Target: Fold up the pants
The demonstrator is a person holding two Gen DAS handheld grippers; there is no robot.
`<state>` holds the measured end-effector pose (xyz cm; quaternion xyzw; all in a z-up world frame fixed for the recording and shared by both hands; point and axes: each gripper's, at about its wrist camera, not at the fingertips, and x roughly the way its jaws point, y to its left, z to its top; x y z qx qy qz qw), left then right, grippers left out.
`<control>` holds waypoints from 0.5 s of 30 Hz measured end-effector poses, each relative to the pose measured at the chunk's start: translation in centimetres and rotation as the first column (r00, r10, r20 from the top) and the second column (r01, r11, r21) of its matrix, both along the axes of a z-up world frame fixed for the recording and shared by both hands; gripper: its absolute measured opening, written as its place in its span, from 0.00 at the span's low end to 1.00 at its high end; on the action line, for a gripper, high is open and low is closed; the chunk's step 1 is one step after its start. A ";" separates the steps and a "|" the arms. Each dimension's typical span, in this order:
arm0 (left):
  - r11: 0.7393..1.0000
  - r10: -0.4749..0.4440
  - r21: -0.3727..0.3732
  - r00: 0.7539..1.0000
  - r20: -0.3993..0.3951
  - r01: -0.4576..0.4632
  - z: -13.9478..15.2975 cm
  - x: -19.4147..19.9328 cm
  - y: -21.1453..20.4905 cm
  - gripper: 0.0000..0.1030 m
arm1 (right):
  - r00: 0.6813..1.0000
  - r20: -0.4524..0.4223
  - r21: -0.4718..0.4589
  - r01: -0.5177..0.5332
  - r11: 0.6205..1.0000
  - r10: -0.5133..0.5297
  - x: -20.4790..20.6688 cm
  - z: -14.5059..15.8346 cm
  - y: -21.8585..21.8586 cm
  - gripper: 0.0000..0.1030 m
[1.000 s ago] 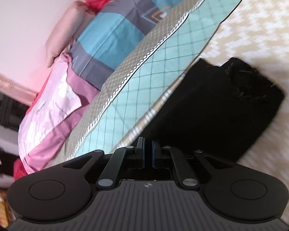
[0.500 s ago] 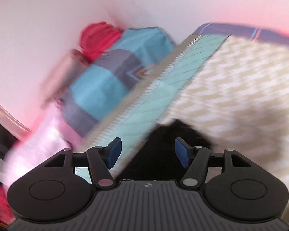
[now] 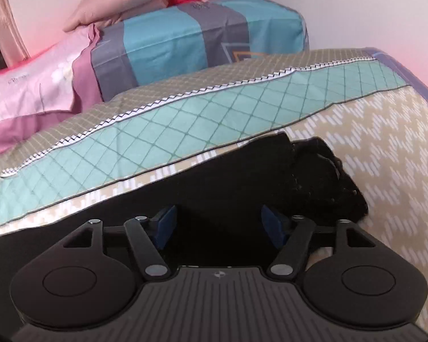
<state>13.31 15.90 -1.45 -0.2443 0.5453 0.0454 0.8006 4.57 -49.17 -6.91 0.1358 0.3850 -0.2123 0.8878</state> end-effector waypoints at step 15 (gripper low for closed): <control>0.943 -0.260 0.208 0.965 -0.034 0.262 -2.3 -3.3 -3.3 1.00 | 0.942 0.024 -0.117 -0.331 0.936 0.336 1.2 4.7 15.6 0.76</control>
